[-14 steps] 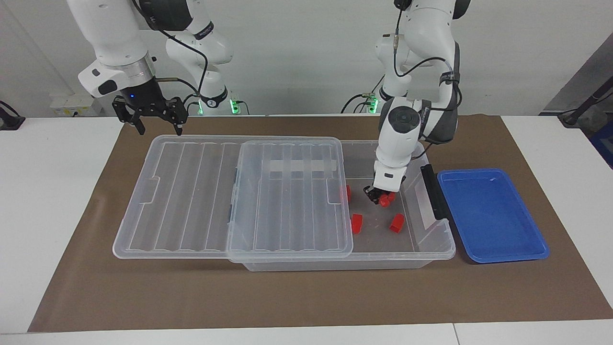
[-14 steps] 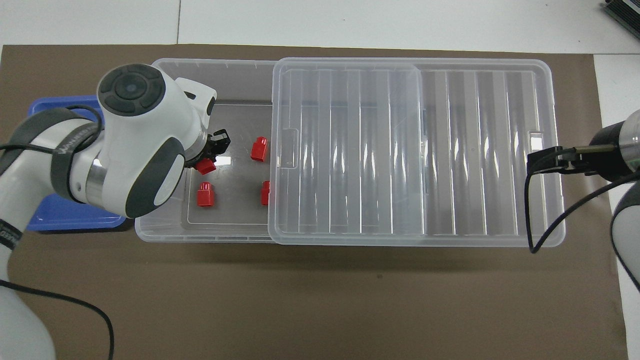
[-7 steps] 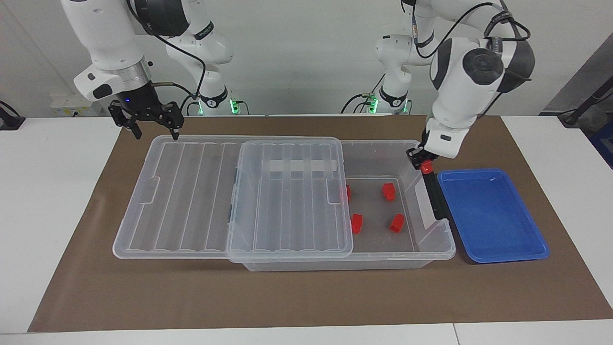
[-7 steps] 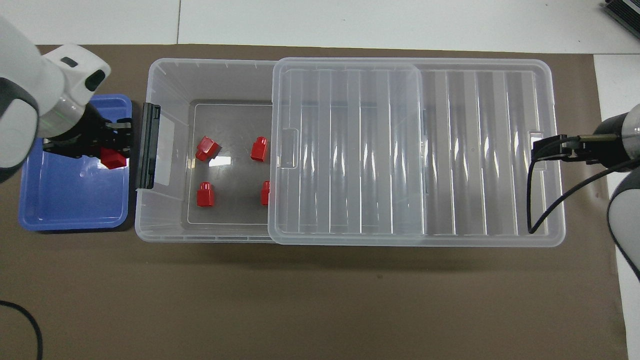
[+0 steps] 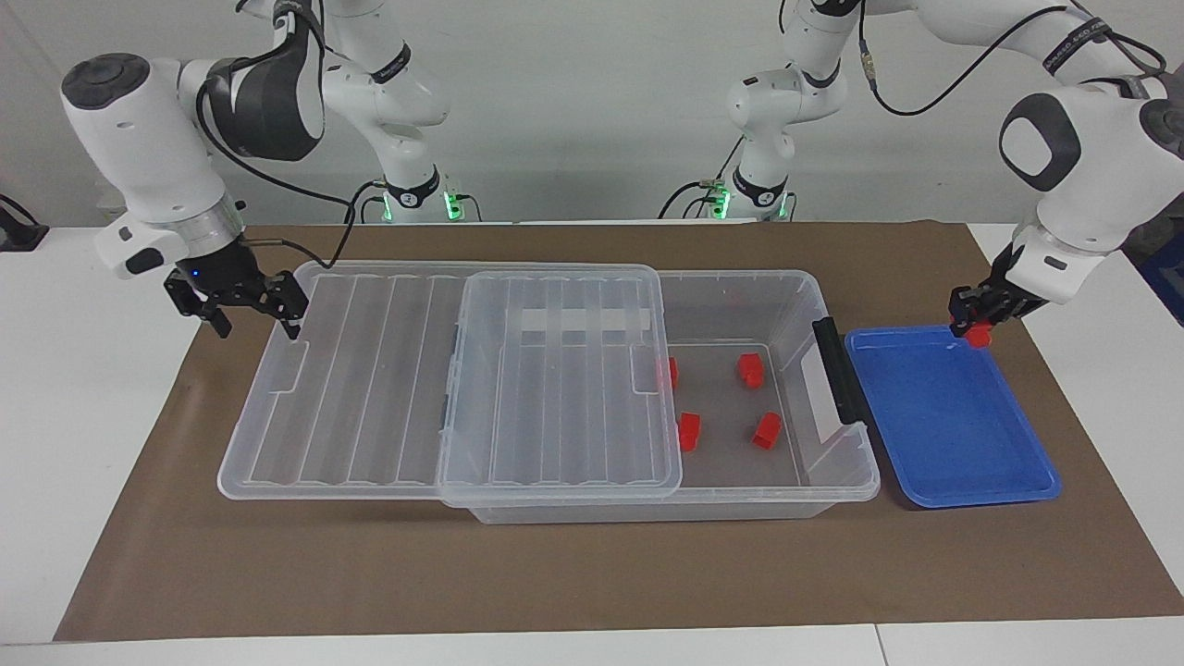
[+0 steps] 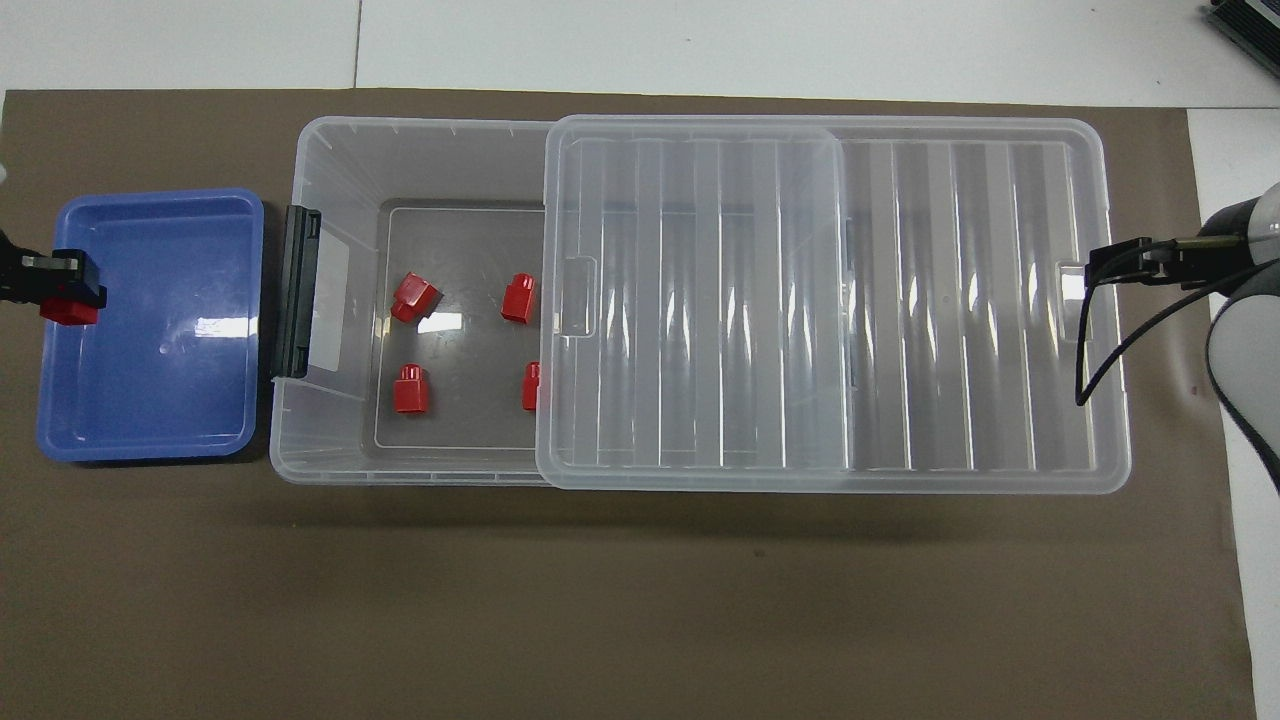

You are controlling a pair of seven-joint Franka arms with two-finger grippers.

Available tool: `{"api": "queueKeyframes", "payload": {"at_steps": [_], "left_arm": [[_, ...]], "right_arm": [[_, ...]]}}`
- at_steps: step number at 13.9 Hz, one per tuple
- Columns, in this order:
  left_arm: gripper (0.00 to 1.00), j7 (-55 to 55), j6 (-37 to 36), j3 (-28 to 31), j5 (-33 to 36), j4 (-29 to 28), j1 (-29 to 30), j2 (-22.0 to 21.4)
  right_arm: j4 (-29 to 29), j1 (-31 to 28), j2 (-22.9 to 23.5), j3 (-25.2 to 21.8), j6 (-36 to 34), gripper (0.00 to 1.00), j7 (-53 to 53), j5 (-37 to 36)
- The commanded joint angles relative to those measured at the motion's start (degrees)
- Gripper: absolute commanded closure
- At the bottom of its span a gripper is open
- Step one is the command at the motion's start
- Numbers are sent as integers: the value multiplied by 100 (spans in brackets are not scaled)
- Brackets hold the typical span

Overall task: Place red block in blue tray from box
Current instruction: 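Lower the red block into the blue tray with the left gripper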

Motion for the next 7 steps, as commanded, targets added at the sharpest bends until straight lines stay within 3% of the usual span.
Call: {"api": "queueKeyframes", "payload": {"at_steps": [1, 5, 7], "left_arm": [[85, 395, 978, -50, -93, -941, 320, -312], [86, 440, 2127, -50, -93, -1704, 330, -364], [86, 414, 2403, -50, -93, -1811, 304, -268]], "right_arm": [[-5, -214, 208, 40, 300, 4, -155, -49], [-5, -478, 322, 40, 371, 4, -233, -128], [-23, -618, 401, 40, 529, 4, -278, -128]]}}
